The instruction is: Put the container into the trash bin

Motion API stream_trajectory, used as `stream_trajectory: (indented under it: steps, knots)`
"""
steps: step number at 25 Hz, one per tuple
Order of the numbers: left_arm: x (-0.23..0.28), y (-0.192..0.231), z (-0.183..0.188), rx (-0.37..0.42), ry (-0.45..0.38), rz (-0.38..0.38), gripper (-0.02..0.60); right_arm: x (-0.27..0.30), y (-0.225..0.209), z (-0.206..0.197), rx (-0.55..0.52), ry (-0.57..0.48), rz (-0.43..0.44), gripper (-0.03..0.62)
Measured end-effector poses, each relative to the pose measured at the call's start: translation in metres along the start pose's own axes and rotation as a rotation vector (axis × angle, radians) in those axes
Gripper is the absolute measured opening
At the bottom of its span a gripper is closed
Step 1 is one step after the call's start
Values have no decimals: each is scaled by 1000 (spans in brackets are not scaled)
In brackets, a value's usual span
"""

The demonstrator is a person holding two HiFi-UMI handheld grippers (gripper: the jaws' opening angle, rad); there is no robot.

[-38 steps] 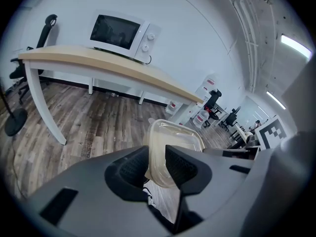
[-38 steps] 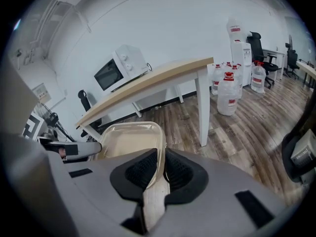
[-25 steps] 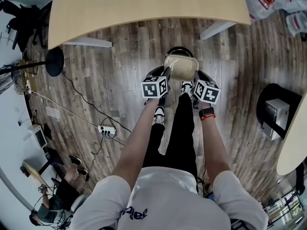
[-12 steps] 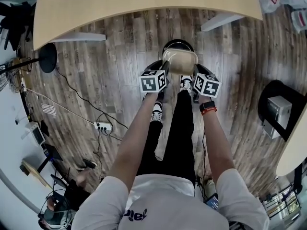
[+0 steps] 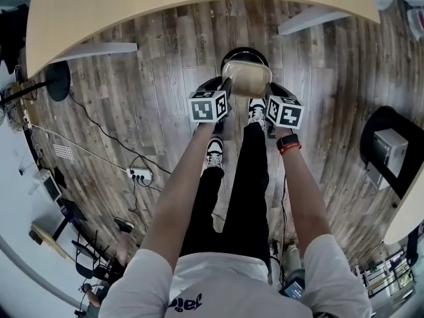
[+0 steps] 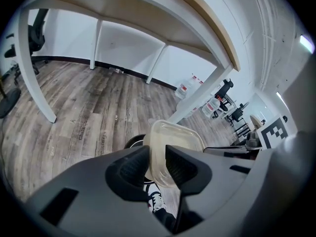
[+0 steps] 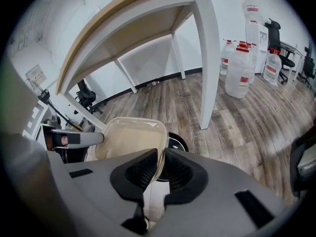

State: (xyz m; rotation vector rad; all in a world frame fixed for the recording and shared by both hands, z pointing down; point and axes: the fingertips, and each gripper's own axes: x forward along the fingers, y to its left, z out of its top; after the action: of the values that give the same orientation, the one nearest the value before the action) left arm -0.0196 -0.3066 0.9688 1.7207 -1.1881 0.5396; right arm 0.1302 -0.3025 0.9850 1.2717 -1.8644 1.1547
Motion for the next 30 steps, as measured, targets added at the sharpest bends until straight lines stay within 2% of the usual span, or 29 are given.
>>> stream_trajectory:
  steps: [12,17,26,30]
  knots:
    - [56,30,-23,-32,39,-10,109,57,-23,-21,-5,39,-4,45]
    - [71,44,-31,5,56,9,109,80,-29,-35,80,73,10,44]
    - [99,61,-52,20,121,20,112,105,-41,-51,35,92,28,44]
    - [107,65,-57,21,134,27,112,116,-44,-55,51,92,36,44]
